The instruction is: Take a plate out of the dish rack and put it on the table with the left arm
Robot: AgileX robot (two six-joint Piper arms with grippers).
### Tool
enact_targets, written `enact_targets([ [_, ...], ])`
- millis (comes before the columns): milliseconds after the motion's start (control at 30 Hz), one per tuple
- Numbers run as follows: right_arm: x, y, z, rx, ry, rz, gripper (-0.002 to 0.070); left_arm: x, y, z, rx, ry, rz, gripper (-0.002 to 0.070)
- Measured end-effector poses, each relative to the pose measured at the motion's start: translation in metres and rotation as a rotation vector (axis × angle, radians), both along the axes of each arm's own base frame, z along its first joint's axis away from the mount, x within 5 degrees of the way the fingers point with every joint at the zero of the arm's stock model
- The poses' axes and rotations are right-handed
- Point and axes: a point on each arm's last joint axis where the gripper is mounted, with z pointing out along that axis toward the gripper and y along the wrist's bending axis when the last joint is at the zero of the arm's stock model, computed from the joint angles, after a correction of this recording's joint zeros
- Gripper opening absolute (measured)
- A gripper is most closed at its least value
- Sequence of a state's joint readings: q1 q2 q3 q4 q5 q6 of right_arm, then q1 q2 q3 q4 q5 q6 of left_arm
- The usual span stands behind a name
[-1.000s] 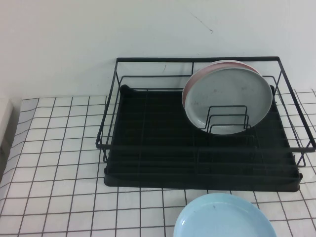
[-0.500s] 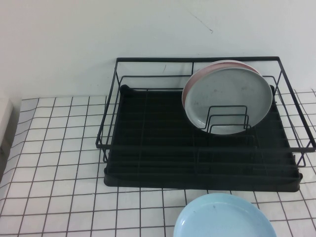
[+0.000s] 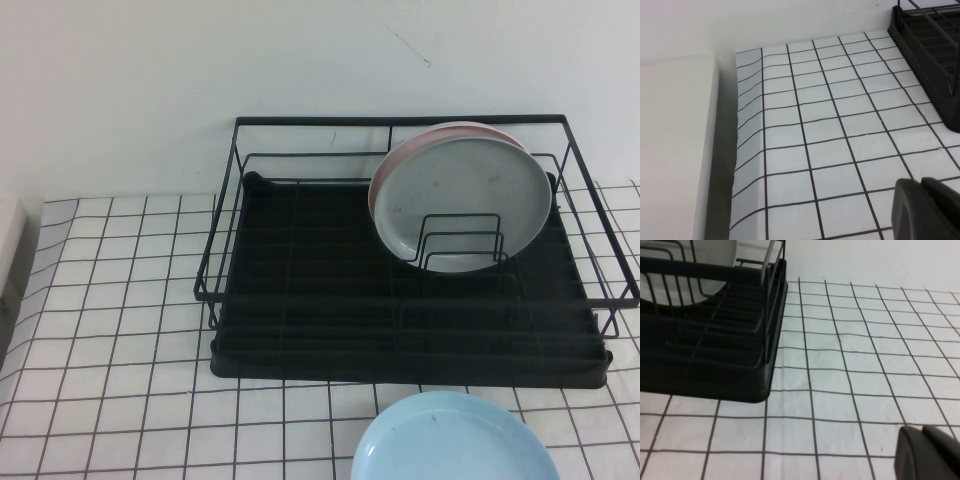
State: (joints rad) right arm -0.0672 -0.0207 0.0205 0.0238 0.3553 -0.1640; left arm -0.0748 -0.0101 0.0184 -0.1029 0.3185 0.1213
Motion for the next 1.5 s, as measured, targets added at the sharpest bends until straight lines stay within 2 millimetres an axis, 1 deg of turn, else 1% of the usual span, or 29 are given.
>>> enact_targets([
  [400,0.0,0.0,0.0,0.0,0.0,0.0,-0.0001,0.0,0.0,0.001,-0.015,-0.008,0.0,-0.0003],
  [533,0.0,0.0,0.0,0.0,0.0,0.0,-0.0001,0.001,-0.004,0.005,-0.177,-0.045,-0.002,-0.0003],
  [700,0.0,0.0,0.0,0.0,0.0,0.0,-0.0001,0.003,-0.004,0.019,-0.476,-0.161,0.033,-0.0003],
  [767,0.0,0.0,0.0,0.0,0.0,0.0,-0.0001,0.003,-0.003,0.023,-0.546,-0.197,0.051,-0.0003],
  [900,0.0,0.0,0.0,0.0,0.0,0.0,-0.0001,0.004,0.001,0.028,-0.602,-0.252,0.079,-0.0003],
  [967,0.0,0.0,0.0,0.0,0.0,0.0,-0.0001,0.003,-0.001,0.026,-0.619,-0.218,0.067,-0.0003],
  [1033,0.0,0.0,0.0,0.0,0.0,0.0,-0.0001,0.003,-0.007,0.026,-0.617,-0.133,0.032,-0.0003],
  [1067,0.0,0.0,0.0,0.0,0.0,0.0,-0.0001,0.004,-0.009,0.029,-0.611,-0.092,0.015,-0.0003],
  [1133,0.0,0.0,0.0,0.0,0.0,0.0,-0.0001,0.006,-0.015,0.045,-0.569,0.0,-0.026,-0.0003],
  [1267,0.0,0.0,0.0,0.0,0.0,0.0,-0.0001,0.02,-0.024,0.086,-0.403,0.162,-0.119,-0.0003],
  [1367,0.0,0.0,0.0,0.0,0.0,0.0,-0.0001,0.039,-0.031,0.114,-0.252,0.27,-0.223,-0.0003],
  [1433,0.0,0.0,0.0,0.0,0.0,0.0,-0.0001,0.054,-0.034,0.134,-0.167,0.288,-0.283,-0.0003],
  [1500,0.0,0.0,0.0,0.0,0.0,0.0,-0.0001,0.074,-0.037,0.15,-0.091,0.302,-0.338,-0.0003],
])
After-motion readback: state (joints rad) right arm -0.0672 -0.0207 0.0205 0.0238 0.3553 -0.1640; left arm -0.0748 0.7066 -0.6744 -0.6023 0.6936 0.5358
